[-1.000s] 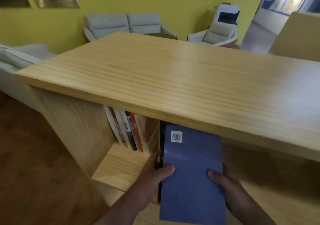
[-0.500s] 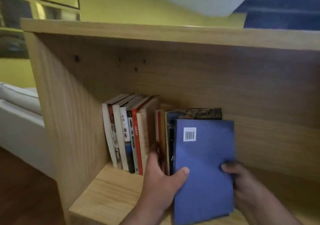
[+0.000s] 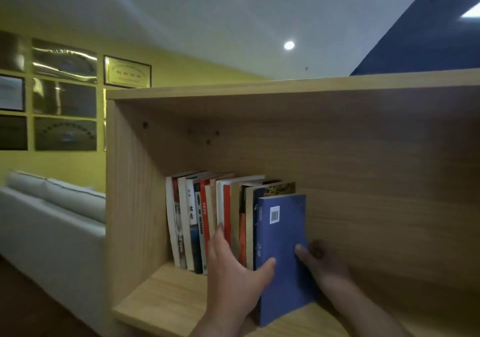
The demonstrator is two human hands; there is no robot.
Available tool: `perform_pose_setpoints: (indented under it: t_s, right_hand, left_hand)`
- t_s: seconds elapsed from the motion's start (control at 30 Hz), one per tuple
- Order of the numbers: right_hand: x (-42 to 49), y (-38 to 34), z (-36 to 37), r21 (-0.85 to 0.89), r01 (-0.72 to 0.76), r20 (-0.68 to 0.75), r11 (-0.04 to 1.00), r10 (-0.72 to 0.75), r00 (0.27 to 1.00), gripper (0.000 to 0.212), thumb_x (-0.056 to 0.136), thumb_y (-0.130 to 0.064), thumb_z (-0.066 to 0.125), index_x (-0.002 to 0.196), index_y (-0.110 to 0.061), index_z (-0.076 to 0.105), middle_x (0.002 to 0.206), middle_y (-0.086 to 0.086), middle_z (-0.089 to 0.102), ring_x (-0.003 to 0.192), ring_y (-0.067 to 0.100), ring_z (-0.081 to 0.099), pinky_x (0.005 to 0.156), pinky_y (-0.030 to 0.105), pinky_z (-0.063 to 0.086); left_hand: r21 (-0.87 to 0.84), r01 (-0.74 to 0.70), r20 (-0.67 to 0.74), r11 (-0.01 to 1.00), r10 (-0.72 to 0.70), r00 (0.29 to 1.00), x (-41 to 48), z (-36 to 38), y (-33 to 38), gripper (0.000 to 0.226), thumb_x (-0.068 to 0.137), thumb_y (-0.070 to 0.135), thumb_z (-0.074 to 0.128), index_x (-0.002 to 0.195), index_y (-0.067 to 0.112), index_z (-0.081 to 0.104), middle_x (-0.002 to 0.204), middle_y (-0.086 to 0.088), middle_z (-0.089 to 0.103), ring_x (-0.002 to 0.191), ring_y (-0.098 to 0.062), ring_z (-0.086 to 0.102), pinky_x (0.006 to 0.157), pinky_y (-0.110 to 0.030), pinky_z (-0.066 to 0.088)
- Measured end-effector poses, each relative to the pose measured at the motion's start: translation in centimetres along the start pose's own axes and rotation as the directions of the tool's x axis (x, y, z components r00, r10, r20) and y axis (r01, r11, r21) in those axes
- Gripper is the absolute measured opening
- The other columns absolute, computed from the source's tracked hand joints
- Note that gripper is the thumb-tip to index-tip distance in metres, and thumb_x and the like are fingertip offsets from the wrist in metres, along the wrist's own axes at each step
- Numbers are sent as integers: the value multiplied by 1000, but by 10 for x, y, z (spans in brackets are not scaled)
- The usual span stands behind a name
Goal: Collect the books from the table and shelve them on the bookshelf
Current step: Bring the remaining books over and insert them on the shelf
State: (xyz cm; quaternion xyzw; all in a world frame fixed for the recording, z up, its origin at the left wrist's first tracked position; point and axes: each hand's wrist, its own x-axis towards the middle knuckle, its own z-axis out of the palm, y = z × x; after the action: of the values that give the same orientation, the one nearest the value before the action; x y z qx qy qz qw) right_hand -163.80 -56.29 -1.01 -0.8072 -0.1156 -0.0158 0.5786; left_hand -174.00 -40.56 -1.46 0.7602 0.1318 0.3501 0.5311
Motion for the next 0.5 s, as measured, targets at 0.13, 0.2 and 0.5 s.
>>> perform_pose_setpoints:
  t_s: [0.13, 0.2, 0.5]
  right_hand:
    - [15, 9, 13, -237, 79, -32, 968, -89, 996, 35, 98, -49, 55, 86, -16, 56, 85, 1, 62, 75, 13, 57, 59, 27, 36]
    - [20, 12, 15, -338, 112, -38, 934, -132, 991, 32, 100, -51, 50, 81, -25, 51, 86, -3, 61, 75, 11, 56, 61, 27, 38]
    - [-1, 11, 14, -251, 181, 34, 951, -178, 983, 23, 90, -46, 69, 84, -26, 62, 87, -5, 69, 83, 8, 66, 72, 24, 48]
  left_hand:
    - [17, -8, -55, 1000, 9, 998, 5, 3, -4, 129, 63, 51, 85, 154, 36, -6, 160, 9, 8, 149, -16, 16, 119, -39, 26]
    - [31, -9, -62, 999, 11, 998, 7, 5, -6, 132, 61, 54, 85, 153, 37, -8, 160, 10, 7, 148, -16, 16, 119, -39, 25]
    - [175, -46, -74, 984, 60, 995, 11, 5, -11, 127, 64, 70, 69, 154, 28, -10, 161, 5, 7, 149, -18, 8, 122, -43, 21]
